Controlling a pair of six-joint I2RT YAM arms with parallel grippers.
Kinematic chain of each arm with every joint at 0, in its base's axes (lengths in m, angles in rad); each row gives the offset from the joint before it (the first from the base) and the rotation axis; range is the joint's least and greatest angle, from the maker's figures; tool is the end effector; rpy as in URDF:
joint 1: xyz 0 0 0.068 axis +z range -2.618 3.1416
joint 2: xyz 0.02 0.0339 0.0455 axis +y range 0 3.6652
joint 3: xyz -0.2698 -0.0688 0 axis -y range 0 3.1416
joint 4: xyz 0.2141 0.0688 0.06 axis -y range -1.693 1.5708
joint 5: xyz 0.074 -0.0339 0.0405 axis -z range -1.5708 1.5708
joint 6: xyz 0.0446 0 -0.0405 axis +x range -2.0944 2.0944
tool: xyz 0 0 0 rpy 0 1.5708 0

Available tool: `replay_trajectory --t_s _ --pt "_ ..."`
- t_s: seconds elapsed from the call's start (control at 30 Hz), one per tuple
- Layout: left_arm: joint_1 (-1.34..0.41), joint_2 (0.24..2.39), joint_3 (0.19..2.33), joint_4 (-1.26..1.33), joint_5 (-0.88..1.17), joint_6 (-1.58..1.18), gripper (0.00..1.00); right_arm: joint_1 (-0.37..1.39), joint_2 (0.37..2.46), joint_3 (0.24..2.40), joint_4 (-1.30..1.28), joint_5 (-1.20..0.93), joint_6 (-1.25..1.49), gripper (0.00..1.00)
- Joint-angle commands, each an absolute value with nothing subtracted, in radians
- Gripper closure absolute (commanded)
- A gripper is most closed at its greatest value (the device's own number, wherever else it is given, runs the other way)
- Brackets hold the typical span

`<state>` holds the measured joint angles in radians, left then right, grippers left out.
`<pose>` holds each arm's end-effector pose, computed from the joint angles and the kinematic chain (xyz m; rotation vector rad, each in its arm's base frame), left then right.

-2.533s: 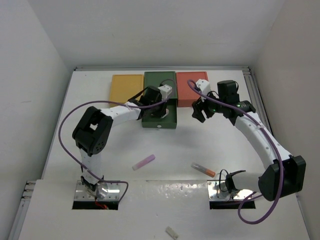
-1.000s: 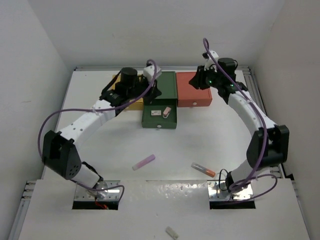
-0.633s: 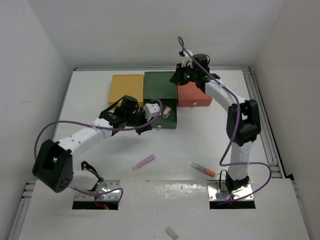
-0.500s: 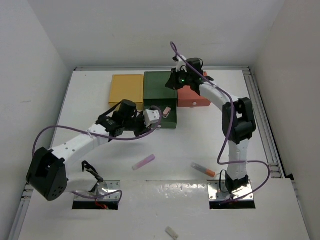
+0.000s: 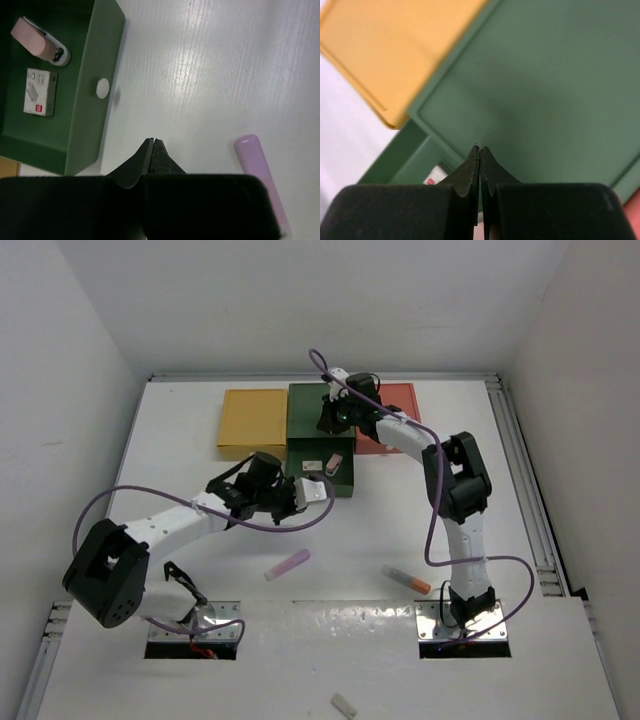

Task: Sort the stationery into containers
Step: Close the drawer in the storage box.

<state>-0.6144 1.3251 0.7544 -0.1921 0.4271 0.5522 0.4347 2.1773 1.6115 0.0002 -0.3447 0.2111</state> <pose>0.1935 -0.1591 0.2308 1.4428 1.7998 -0.5284 0.4332 0.2178 0.2089 -0.4509 2.1448 0.7407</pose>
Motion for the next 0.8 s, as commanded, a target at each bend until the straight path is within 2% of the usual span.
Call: replay_trajectory --t_s 0.0,0.2,0.53,0.77 --pt "-0.637 1.347 0.753 -0.109 0.44 0.618 1.0 0.43 2.183 1.618 0.058 -0.27 0.195 1.0" --pt "-0.647 1.384 0.755 -0.094 0.417 0.704 1.0 0.431 2.195 1.628 -0.024 -0.224 0.225 1.0" --pt "-0.649 1.522 0.773 -0.028 0.43 0.773 1.0 0.434 2.18 1.618 -0.104 -0.282 0.258 1.0" --pt "-0.65 1.64 0.879 0.049 0.351 0.799 1.0 0.431 2.191 1.625 -0.14 -0.318 0.258 1.0"
